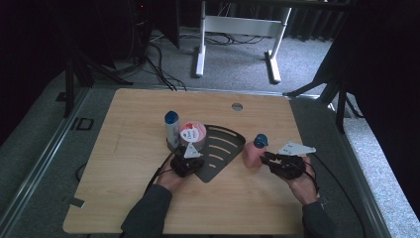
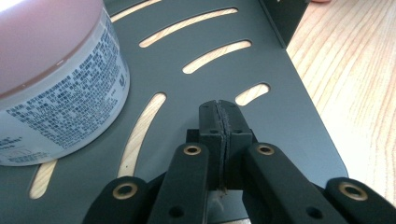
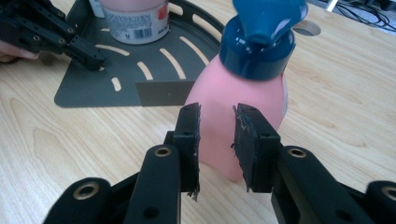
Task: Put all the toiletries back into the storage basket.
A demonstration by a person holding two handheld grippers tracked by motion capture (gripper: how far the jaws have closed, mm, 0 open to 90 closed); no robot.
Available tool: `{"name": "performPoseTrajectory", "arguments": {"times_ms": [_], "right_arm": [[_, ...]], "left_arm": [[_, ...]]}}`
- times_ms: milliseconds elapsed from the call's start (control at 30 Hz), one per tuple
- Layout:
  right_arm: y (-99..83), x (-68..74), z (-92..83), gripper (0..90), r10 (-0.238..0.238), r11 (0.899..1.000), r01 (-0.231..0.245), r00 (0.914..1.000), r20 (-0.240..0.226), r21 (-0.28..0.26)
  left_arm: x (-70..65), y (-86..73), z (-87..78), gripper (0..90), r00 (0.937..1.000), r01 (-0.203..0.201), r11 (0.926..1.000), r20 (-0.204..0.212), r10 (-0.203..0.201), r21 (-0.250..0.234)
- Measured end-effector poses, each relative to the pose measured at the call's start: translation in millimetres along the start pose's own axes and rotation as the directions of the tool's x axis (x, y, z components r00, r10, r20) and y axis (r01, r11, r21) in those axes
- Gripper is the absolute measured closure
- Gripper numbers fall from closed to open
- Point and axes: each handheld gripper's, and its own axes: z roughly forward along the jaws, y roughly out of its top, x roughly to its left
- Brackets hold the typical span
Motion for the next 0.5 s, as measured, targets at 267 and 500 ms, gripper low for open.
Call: {"name": "performPoseTrajectory", "arguments": {"times_ms": [267, 500], "right_arm": [[6.7, -6.7, 0.9, 63.9, 0.012, 1.0, -0.012, 0.9999, 0.01, -0.018], [11.0, -13.9, 4.9, 58.6, 0.025, 0.999, -0.025, 0.9997, 0.007, -0.031]], "left_arm": [[1.5, -1.9, -2.2, 89.9, 1.0, -0.004, 1.0, -0.003, 0.004, 0.008], [1.7, -2.3, -2.3, 90.0, 1.0, -0.005, 1.0, -0.002, 0.005, 0.006]]}}
